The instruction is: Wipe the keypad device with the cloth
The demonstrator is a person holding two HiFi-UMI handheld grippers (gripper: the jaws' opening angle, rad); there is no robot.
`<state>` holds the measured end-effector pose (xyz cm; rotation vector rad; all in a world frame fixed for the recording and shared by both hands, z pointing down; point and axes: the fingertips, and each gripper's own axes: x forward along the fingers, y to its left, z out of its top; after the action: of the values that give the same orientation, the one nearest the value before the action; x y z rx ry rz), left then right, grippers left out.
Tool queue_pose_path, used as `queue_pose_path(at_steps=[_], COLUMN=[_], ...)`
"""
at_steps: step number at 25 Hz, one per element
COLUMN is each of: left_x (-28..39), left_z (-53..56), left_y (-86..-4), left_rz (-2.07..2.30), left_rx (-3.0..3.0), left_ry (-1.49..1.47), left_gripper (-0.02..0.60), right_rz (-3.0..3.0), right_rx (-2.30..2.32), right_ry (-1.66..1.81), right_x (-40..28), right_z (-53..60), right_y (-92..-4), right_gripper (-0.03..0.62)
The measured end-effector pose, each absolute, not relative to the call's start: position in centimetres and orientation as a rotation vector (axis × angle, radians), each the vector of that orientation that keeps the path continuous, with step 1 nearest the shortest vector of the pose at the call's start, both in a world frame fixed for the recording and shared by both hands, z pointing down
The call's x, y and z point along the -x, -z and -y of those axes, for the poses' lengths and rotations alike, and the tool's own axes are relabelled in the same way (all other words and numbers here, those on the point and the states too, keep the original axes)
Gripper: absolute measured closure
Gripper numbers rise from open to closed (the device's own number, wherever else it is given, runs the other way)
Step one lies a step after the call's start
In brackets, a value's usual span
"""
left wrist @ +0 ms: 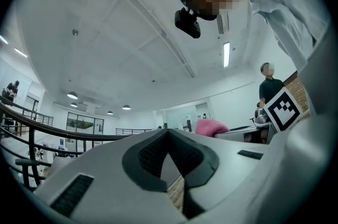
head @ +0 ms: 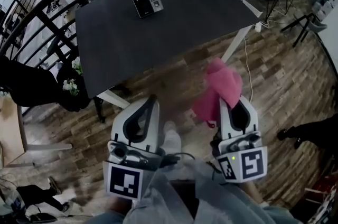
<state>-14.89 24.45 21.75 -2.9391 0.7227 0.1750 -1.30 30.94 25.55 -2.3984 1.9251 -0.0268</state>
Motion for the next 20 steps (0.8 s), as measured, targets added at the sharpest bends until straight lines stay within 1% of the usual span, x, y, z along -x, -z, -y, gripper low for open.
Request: queue_pose_path(at_steps=[8,20], left_x=[10.6,8.1], left_z=[-17.7,-9.0], left_y=[-21.1,-21.0], left_rz=[-0.705,-0.711], left_rx=[2.953,2.947], left_ry=[-0.167,-0.186], left_gripper=[0.577,0.577], right_rz=[-1.903,-1.906], right_rx=[2.413,2.408], right_ry=[0.024,0.004], right_x=[-2.8,-5.4], right_z=[-24.6,-15.7], right_y=[-24.5,-24.4], right_gripper=[0.523,0.523])
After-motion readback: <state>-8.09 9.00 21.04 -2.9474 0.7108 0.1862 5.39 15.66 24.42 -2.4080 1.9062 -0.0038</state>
